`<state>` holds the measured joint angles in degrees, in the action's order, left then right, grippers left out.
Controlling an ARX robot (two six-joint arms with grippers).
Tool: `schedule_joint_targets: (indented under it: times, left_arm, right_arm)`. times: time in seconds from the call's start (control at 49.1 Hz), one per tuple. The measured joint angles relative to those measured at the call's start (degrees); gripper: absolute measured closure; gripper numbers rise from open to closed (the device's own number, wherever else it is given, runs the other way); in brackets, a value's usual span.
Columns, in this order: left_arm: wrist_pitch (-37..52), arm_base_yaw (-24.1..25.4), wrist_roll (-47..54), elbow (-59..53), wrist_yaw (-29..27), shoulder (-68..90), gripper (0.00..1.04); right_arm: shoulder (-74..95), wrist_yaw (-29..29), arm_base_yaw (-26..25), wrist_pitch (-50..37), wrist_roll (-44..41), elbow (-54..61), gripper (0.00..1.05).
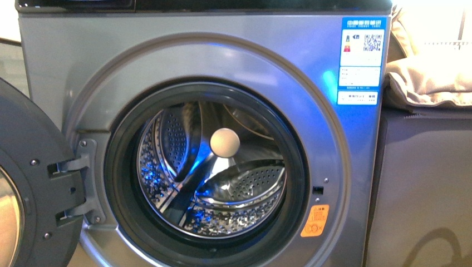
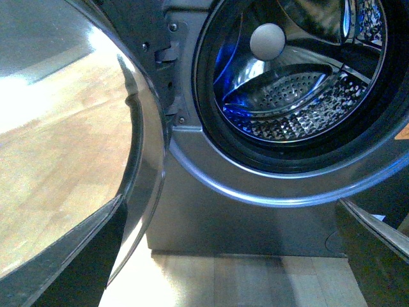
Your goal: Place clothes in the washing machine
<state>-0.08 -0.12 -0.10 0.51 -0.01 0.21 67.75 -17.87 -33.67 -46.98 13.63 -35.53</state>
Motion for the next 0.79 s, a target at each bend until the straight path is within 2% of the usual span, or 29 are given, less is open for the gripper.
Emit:
schedule_joint_targets:
  times: [0.204,0.366,0.468,0.611,0.672,0.794]
  left_arm:
    - [0.00,0.00,0.02,0.00,0.00,0.00,0.06]
    - [0.00,0.00,0.00,0.00,0.00,0.00,0.06]
    - [0.00,0.00,0.02,0.00,0.00,0.00,0.06]
    - [0.00,0.00,0.00,0.00,0.00,0.00,0.06]
    - [0.00,0.00,0.00,0.00,0.00,0.00,0.06]
    - [0.00,0.00,0.02,0.00,0.00,0.00,0.07]
  right_arm:
    - [-3.39,-1.22,2.58,11.85,-1.38,-16.48,0.98]
    - [-3.13,-2.40,9.46,22.16,-2.51,-32.87,0.98]
    - [-2.54,-1.53,13.09,25.92,-3.23,-39.10,0.98]
    - [-1.31,1.90,21.14,32.50,-5.95,-47.78,0.98]
    - [-0.33,4.63,27.69,36.41,-8.48,-52.41,0.98]
    - [0.90,8.87,37.22,39.78,-13.07,-56.43,0.98]
